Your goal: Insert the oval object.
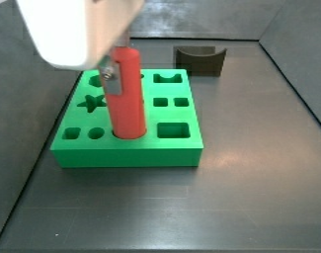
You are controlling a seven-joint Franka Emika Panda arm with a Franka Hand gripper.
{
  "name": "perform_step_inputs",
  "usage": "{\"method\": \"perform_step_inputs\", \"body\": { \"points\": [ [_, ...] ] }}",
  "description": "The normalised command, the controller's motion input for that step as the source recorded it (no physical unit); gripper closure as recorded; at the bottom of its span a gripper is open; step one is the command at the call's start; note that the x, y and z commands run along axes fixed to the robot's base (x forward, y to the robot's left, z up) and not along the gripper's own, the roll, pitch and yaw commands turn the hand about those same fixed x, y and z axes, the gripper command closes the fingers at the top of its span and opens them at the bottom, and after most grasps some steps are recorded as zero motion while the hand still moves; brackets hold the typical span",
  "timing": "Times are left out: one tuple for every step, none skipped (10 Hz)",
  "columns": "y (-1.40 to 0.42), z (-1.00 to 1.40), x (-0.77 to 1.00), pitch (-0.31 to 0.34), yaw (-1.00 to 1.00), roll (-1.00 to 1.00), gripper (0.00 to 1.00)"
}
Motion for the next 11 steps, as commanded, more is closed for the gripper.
{"method": "perform_step_inputs", "body": {
  "points": [
    [-0.09, -0.34, 0.18, -0.019, 0.02, 0.08, 1.0],
    [-0.12, -0.36, 0.17, -0.061, 0.0, 0.05, 1.0],
    [-0.13, -0.35, 0.14, -0.093, 0.0, 0.03, 1.0],
    [-0.09, -0.28, 0.05, -0.139, 0.0, -0.01, 1.0],
    [-0.04, -0.17, 0.0, -0.211, -0.01, -0.14, 1.0],
    [-0.01, -0.17, 0.0, -0.256, 0.0, -0.19, 1.0],
    [-0.03, -0.2, 0.0, -0.25, 0.0, -0.15, 1.0],
    [-0.05, -0.2, 0.0, -0.203, 0.0, -0.01, 1.0],
    [-0.02, -0.39, 0.0, -0.196, 0.0, 0.0, 1.0],
    [0.0, -0.21, 0.0, -0.054, 0.0, 0.0, 1.0],
    [0.0, 0.0, 0.0, 0.0, 0.0, 0.0, 1.0]
  ]
}}
